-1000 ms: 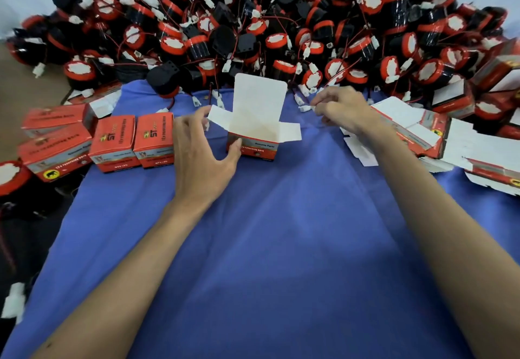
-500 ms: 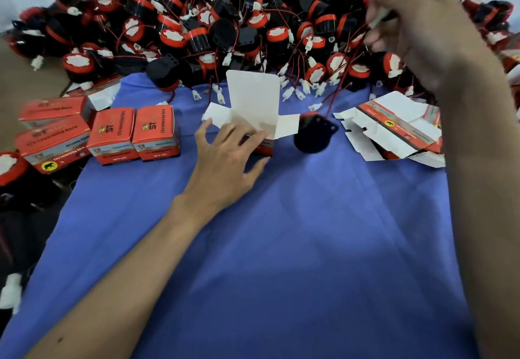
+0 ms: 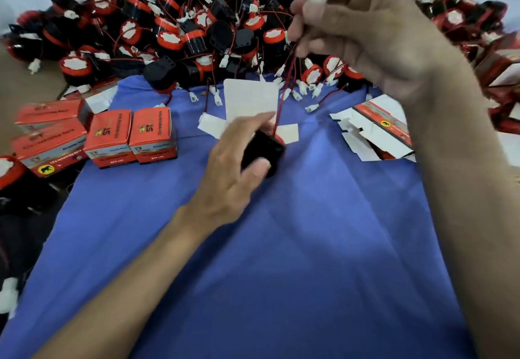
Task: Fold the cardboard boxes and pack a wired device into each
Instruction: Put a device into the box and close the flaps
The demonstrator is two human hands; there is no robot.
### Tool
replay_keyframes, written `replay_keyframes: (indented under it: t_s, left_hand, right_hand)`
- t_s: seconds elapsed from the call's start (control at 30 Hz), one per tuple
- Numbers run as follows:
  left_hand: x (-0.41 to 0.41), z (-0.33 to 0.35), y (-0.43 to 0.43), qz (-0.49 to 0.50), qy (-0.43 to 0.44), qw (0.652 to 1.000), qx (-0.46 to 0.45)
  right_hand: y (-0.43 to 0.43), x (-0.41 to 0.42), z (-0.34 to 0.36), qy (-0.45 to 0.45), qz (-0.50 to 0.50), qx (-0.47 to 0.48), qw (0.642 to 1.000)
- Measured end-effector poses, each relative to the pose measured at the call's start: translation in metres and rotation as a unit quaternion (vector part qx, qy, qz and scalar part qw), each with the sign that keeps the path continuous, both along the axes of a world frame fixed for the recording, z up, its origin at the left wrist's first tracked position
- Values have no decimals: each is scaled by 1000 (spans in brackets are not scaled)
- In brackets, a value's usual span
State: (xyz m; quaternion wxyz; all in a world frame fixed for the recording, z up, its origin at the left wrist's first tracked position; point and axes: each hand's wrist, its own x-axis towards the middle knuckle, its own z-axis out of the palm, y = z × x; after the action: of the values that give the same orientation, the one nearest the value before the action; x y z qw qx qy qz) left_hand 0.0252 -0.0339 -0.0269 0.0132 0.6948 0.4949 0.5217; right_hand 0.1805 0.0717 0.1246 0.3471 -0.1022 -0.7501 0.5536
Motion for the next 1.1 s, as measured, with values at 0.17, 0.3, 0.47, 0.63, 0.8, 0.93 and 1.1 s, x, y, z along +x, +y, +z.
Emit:
replay_keyframes:
  t_s: [0.17,0.3,0.47,0.63,0.8,0.93,1.1]
  left_hand:
    - [22,-7,6,48,-48,997,-41]
    - [23,-7,3,19,-136,990,-31]
    - [20,6,2,-10,-293,951,-99]
    - [14,12,9,19,-465,882,-80]
    - [1,22,9,-48,-625,777,-57]
    - [2,19,6,-66,-630,770,-76]
    - [8,18,6,-85,-617,779,-74]
  right_hand:
    - [-15,-23,-6,100,-15,-28,995]
    - [-16,-31,-9,143,-60,-54,986]
    - [-9,-27,-14,40,-140,45,988]
    - [-8,-20,-10,-55,-110,66,990]
    - [2,-12,-14,-243,-28,68,967]
    - [10,-11,-23,-296,3,36,955]
    - [11,-12,-28,-316,73,31,945]
